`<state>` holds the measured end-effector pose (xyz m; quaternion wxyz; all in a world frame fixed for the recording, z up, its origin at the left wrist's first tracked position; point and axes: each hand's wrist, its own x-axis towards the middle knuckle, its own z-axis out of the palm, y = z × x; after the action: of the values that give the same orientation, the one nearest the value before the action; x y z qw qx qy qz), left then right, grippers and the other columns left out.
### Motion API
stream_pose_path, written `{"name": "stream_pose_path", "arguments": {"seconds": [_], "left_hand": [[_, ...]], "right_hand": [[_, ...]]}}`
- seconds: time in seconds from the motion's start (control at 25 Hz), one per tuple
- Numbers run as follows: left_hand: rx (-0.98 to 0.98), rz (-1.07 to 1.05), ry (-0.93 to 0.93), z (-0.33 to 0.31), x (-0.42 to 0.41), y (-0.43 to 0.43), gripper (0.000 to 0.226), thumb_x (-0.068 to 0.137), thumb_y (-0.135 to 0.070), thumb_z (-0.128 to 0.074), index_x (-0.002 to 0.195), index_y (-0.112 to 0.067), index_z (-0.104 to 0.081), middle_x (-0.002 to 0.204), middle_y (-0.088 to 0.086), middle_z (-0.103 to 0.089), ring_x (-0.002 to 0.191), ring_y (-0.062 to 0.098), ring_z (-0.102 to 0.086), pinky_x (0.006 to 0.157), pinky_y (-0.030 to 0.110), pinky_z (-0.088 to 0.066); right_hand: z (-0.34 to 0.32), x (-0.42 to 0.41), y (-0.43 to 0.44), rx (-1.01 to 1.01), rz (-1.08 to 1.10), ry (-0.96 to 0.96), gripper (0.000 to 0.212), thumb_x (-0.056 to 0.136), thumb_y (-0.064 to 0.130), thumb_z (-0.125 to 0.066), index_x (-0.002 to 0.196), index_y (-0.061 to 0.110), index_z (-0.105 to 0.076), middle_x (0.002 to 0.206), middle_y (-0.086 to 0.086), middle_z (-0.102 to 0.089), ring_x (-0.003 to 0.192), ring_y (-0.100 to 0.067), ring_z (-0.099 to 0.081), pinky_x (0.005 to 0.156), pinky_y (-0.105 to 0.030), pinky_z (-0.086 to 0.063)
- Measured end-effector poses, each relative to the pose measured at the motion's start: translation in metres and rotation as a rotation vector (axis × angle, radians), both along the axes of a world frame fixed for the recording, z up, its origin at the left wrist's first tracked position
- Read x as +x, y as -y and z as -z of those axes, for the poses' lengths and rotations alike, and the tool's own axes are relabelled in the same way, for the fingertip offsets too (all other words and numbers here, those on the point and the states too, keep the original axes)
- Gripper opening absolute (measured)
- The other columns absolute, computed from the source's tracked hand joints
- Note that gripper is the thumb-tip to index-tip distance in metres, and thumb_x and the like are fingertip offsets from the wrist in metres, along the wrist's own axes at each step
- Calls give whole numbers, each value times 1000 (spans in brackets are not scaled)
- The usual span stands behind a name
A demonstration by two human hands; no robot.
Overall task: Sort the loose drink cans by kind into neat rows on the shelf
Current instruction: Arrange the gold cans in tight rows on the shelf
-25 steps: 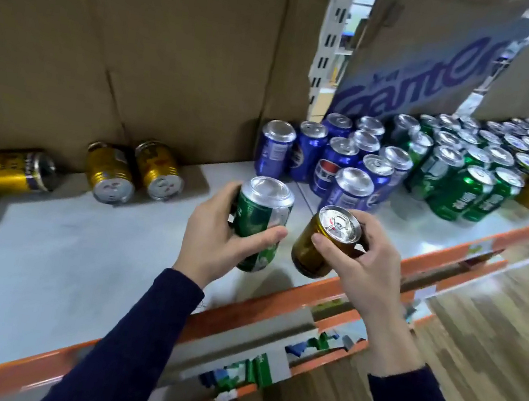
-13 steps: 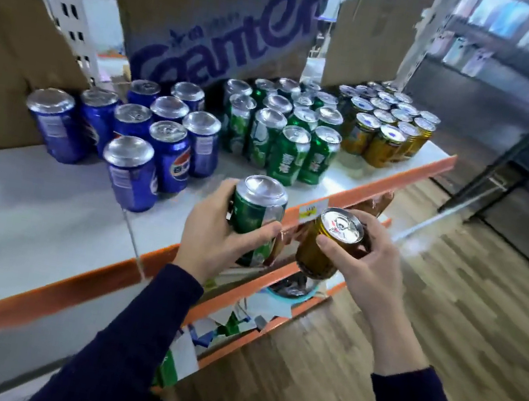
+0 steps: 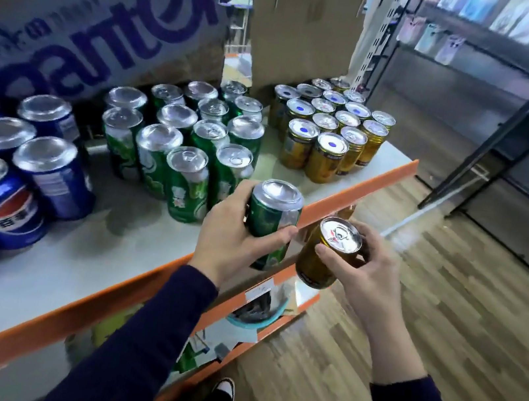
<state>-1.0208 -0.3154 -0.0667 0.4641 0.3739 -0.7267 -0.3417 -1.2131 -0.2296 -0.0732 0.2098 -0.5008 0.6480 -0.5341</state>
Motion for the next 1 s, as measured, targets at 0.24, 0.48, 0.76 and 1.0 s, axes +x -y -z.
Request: {"name": "stream_pose_path", "arguments": {"seconds": [0.24,0.48,0.76,1.0], "left_hand": [[7,-21,-15,-8,-73,69,57,67,-59,-69,109,-24,-55,97,-14,-66,89,0,-62,74,20,-49],[6,-124,-15,-14,-116,105,59,67,-58,-69,108,-18,-55,94,-11,-67,84,4,-63,71,30,-53],[-34,-428,-48,-16,-151,128,50,65,-50,-72,102,-21,-57,88,-13,-67,78,5,-64,67,24,-51],[-5,-740,-2,-14,-176,109,48,60,-62,-70,101,-45,-51,90,-27,-65,83,-5,-62,68,8,-45]], "right_hand": [[-8,-79,68,-10,51,-52,46,60,53,-79,101,43,-62,96,18,-69,92,-7,-66,75,-23,-54],[-28,-136,133,-52,6,-45,43,61,55,-75,100,42,-60,93,23,-68,87,0,-65,69,-11,-48],[-77,-195,242,-173,-231,-99,45,65,46,-71,104,27,-59,87,21,-63,79,12,-58,69,-5,-42],[-108,-167,336,-198,-610,-131,48,70,41,-79,105,20,-53,89,15,-60,74,12,-56,62,-8,-44]]}}
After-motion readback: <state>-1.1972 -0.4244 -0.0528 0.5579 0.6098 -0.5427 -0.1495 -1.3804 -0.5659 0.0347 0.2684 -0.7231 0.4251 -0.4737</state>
